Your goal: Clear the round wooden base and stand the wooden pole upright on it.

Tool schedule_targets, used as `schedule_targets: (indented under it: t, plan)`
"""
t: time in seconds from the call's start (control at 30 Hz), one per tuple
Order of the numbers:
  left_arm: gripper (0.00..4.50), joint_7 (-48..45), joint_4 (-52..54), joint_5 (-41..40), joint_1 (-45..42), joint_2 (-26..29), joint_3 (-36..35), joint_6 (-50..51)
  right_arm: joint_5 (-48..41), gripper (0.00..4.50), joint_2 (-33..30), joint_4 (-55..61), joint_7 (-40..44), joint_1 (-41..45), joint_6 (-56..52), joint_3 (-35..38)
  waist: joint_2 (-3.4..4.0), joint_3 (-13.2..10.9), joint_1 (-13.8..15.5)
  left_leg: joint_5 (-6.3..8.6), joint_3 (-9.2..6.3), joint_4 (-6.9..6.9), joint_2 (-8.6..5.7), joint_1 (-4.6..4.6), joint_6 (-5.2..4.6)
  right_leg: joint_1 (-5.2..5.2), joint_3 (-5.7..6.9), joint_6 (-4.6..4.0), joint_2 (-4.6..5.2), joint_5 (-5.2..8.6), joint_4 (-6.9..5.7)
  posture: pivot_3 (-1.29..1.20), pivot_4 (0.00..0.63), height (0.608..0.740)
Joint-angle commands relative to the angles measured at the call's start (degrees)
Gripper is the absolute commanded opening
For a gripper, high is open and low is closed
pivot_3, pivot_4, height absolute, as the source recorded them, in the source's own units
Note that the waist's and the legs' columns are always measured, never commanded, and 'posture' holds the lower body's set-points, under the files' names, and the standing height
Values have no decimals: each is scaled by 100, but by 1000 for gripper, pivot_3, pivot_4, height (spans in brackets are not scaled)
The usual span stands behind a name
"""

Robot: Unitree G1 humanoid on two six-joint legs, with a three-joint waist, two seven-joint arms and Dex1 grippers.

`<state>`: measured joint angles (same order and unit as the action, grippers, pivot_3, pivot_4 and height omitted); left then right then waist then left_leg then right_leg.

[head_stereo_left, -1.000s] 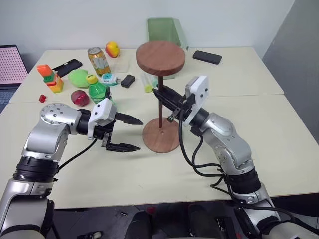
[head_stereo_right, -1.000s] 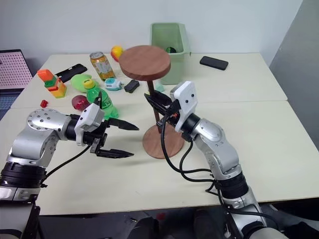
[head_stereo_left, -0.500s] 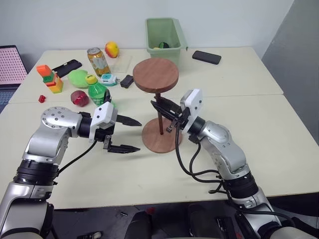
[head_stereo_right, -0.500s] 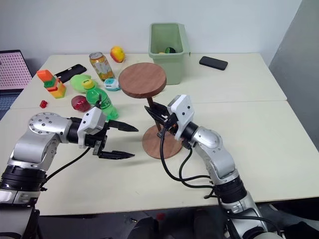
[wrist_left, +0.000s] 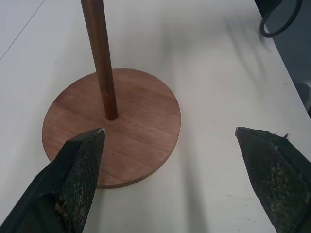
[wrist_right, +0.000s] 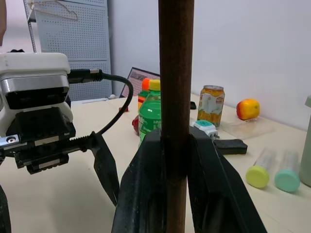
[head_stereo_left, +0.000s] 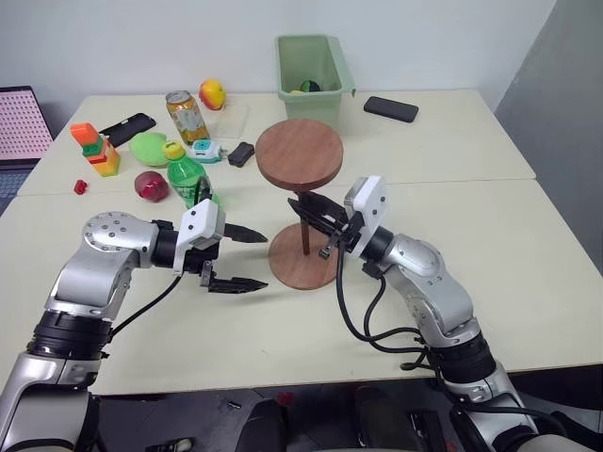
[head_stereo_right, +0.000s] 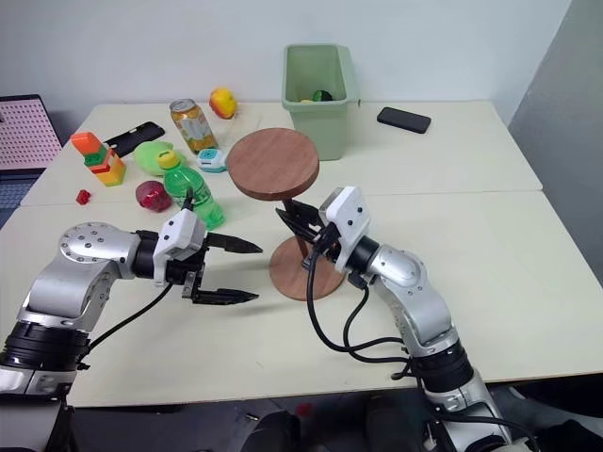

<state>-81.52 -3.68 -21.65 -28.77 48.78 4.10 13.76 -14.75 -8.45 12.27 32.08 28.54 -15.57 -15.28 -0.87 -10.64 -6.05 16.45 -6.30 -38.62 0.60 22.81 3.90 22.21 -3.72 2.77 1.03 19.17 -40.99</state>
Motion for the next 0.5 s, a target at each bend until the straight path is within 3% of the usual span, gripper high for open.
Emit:
schedule_targets:
  t: [0.03,0.3,0.5]
  plan:
    - [4500,53,191,-101,25,31,-200,22,141,224,-64,-168,-9,-65,-214,-82,0,0,0,0,0,0,0,0,0,0,0,0,0,0,0,0,150,740]
    - [4500,109,229,-113,13,-27,-160,70,494,224,135,-1097,-156,293,19,-174,-1,3,2,1,1,0,0,-15,-2,-13,0,0,0,0,-2,0,150,740]
    - [4500,145,316,-155,102,-6,-212,113,547,224,41,-1229,4,-39,153,-257,0,20,35,2,0,1,-1,-26,-3,-25,0,0,0,0,0,0,150,740]
